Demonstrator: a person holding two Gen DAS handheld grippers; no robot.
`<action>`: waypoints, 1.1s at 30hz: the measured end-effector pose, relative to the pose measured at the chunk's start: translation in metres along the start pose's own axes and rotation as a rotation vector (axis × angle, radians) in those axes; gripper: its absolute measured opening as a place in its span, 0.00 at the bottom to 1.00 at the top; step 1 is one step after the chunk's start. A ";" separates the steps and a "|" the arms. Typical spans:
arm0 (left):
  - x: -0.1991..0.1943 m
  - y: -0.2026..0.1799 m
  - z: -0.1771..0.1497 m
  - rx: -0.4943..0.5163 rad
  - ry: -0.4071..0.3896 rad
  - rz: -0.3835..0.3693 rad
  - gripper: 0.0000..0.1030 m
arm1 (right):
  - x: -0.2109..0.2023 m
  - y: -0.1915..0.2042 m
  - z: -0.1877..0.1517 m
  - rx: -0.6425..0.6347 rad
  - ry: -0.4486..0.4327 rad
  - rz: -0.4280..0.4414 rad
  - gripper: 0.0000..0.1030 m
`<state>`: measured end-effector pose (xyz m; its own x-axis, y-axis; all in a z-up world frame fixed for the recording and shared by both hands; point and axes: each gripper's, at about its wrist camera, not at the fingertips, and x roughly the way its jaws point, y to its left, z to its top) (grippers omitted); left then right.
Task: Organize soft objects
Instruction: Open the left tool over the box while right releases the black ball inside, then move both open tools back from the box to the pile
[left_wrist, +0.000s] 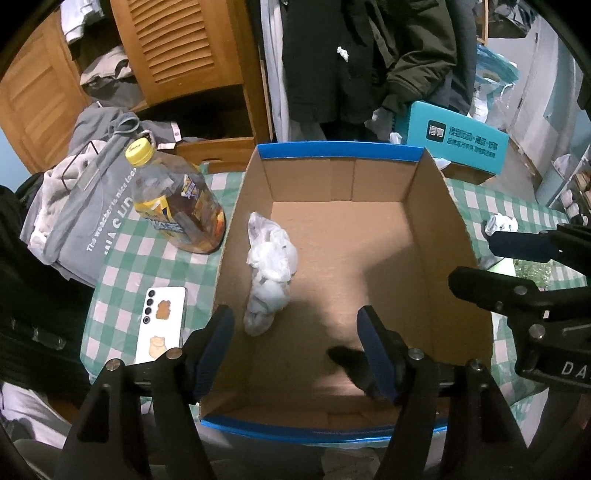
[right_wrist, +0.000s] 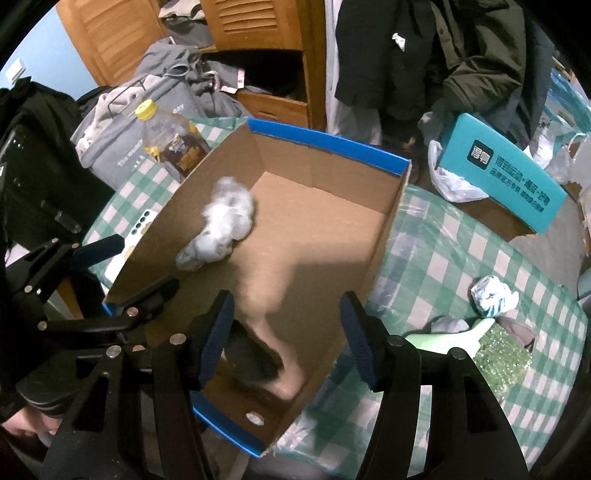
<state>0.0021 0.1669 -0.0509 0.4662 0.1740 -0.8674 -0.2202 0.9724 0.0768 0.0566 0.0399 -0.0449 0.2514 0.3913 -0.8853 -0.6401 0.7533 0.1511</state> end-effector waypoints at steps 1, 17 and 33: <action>-0.001 -0.002 0.000 0.003 -0.002 -0.003 0.68 | -0.001 -0.001 -0.001 0.001 -0.002 -0.002 0.59; -0.010 -0.034 0.005 0.056 -0.026 -0.033 0.71 | -0.020 -0.041 -0.019 0.074 -0.021 -0.036 0.59; -0.016 -0.084 0.010 0.153 -0.040 -0.048 0.72 | -0.049 -0.097 -0.051 0.168 -0.053 -0.076 0.59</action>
<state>0.0212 0.0835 -0.0384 0.5073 0.1297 -0.8520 -0.0655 0.9916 0.1119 0.0693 -0.0788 -0.0385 0.3351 0.3533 -0.8734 -0.4887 0.8578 0.1595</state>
